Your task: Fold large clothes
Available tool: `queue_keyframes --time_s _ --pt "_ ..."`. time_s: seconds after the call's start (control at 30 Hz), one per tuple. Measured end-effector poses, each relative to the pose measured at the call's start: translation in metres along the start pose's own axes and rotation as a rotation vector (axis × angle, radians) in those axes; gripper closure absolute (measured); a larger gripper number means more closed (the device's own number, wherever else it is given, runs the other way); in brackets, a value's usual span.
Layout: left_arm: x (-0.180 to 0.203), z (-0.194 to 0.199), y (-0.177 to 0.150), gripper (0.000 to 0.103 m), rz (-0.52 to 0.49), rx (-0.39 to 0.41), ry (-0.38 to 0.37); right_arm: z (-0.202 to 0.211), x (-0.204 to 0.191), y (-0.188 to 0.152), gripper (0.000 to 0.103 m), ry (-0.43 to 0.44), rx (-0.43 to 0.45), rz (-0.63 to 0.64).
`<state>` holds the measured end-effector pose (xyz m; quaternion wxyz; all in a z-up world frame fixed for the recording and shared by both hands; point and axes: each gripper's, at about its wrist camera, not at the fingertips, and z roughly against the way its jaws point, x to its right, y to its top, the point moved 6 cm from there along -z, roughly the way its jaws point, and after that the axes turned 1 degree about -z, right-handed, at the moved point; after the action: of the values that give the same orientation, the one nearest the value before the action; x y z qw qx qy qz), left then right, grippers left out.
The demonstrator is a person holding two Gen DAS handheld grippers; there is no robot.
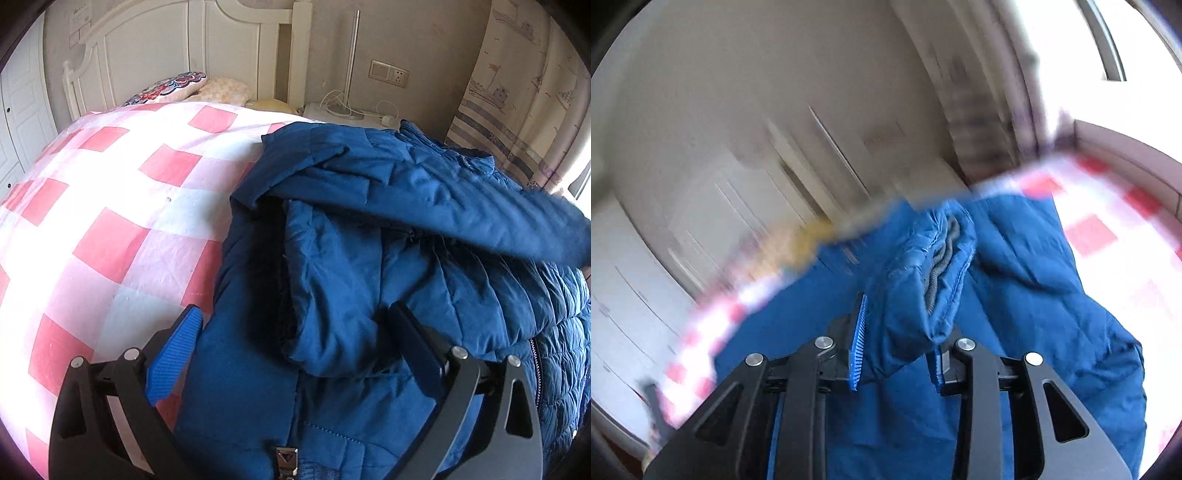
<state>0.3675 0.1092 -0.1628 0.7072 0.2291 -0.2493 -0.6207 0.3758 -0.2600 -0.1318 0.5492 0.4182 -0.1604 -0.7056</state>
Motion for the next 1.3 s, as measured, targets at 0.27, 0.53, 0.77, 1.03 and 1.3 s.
queue_keyframes --time_s 0.27,0.53,0.77,1.03,1.3 --pt "-0.001 0.0 0.0 0.002 0.003 -0.003 -0.001 0.027 0.03 0.004 0.033 -0.165 0.1 -0.103" --pt "0.0 0.0 0.0 0.002 0.003 -0.004 0.001 0.01 -0.059 0.008 0.033 -0.223 0.114 0.353" --pt "-0.002 0.002 -0.001 0.002 0.013 0.005 -0.001 -0.049 -0.038 -0.021 0.023 -0.348 -0.045 0.424" --pt "0.027 0.057 0.042 0.003 -0.034 0.15 -0.061 -0.055 -0.036 -0.028 0.021 -0.364 -0.05 0.448" --pt "0.06 -0.016 0.082 0.003 -0.129 0.008 -0.022 -0.054 -0.036 -0.028 0.017 -0.348 -0.056 0.439"
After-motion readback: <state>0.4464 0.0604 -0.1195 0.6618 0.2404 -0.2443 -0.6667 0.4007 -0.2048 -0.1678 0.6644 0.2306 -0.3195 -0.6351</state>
